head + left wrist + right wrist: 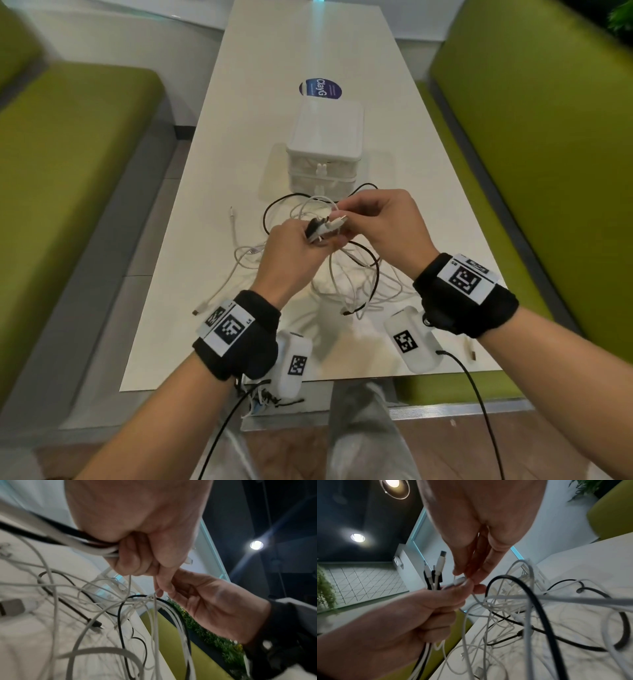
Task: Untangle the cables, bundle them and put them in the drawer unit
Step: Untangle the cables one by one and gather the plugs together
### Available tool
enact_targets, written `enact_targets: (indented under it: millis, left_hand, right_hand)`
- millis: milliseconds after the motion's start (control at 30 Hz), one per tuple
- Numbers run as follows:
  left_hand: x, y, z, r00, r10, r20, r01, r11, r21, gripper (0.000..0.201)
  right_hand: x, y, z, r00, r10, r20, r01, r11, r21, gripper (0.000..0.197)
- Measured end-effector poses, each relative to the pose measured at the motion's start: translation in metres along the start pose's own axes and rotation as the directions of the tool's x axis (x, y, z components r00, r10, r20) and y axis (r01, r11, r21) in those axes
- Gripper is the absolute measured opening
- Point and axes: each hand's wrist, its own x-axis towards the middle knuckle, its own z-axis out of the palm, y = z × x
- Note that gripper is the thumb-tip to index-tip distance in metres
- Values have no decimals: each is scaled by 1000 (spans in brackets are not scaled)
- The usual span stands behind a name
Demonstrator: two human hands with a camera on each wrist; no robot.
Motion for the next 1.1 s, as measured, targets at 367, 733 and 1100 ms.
enact_targets:
  millis: [367,733,1100]
  left_hand:
    - [5,-4,-9,982,-58,-179,-4,944,-329,8]
    - [-5,-15,-11,991,-69,-118,32,957,-290,5]
    - [-12,-14,1,980,-38,-194,18,994,-105,14]
  right_hand:
    - [-24,31,19,992,-26,125,82,877,-474,15]
    - [-16,33,18,973,-166,163,233,693,-683,14]
    - [-28,40,20,934,-287,212,355,673,-649,15]
